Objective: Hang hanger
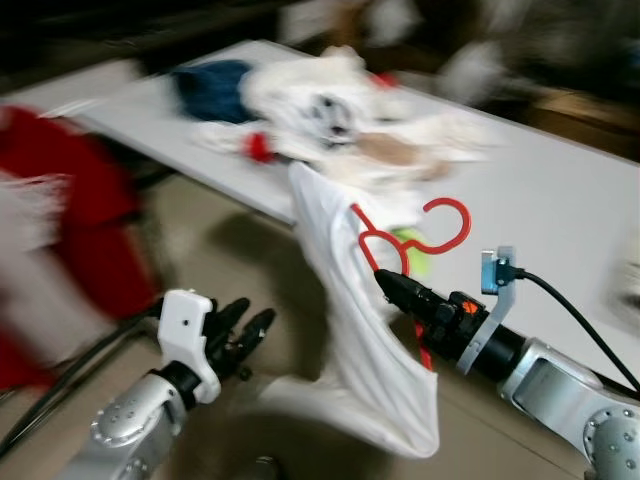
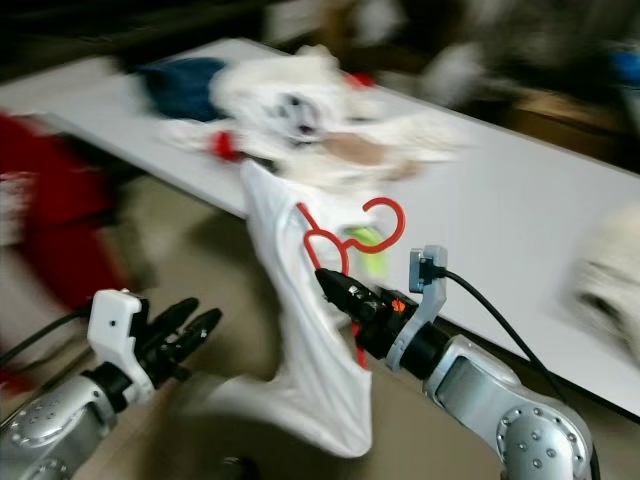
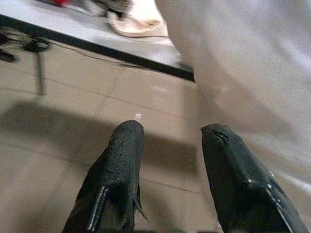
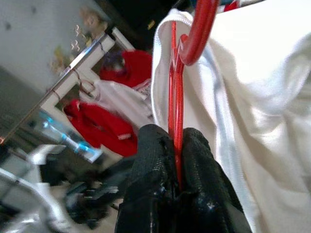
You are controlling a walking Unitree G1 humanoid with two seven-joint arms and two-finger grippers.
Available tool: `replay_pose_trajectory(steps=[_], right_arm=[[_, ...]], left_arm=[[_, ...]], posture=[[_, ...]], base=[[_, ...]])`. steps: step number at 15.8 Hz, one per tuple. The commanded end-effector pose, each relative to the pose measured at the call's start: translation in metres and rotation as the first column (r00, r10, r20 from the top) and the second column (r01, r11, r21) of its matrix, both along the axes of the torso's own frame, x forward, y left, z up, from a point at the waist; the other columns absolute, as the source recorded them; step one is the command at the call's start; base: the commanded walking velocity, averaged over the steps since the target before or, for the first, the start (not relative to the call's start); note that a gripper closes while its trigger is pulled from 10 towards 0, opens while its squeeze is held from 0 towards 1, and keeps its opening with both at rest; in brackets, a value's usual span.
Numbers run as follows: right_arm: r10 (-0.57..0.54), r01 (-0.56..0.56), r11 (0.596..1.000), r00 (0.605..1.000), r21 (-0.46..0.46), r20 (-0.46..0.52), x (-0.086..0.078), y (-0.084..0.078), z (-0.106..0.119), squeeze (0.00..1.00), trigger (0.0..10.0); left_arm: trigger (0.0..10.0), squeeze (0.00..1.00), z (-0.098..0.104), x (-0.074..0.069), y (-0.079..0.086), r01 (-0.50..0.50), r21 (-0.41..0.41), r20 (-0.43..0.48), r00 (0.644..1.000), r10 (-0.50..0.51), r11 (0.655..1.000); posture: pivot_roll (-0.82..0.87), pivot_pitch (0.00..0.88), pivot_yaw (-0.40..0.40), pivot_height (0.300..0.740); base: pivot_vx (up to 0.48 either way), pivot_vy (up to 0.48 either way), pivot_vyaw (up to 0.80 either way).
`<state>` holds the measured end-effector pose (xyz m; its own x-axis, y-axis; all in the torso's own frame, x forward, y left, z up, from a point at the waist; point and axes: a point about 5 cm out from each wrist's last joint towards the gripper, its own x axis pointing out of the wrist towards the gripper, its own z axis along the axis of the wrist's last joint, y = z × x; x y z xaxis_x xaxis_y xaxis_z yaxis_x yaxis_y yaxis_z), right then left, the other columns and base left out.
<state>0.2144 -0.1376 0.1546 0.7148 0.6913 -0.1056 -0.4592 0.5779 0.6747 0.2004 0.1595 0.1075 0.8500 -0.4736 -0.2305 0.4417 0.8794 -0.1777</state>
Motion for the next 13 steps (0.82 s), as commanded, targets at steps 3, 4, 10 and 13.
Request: replay_pose_trajectory(steps=[3,4,10,13], right_arm=[[-0.121,0.124,0.982,0.992,-0.141,0.034,0.015,-0.003,-0.009,0.00,10.0],[-0.111,0.122,0.969,0.992,-0.213,0.063,0.018,0.000,-0.013,0.00,10.0],[-0.201,0.234,0.937,0.969,-0.259,0.148,0.027,0.008,-0.017,0.00,10.0],[-0.244,0.283,0.922,0.955,-0.265,0.169,0.029,0.007,-0.020,0.00,10.0]], left_arm=[[10.0,0.00,0.007,0.012,0.000,0.005,0.032,0.044,0.999,-0.007,0.999],[10.0,0.00,0.006,0.014,0.002,-0.010,0.041,0.042,0.999,0.009,0.999],[10.0,0.00,0.010,0.025,0.001,-0.079,0.025,0.030,0.996,0.078,0.997],[10.0,0.00,0.012,0.044,0.008,-0.205,0.012,0.072,0.976,0.203,0.979]], posture=[[-0.04,0.000,-0.025,0.740],[-0.03,0.000,-0.023,0.740],[-0.03,0.000,-0.005,0.740],[-0.05,0.000,0.003,0.740]], base=[[0.000,0.000,0.80],[0.000,0.000,0.80],[0.000,0.000,0.80],[0.000,0.000,0.80]])
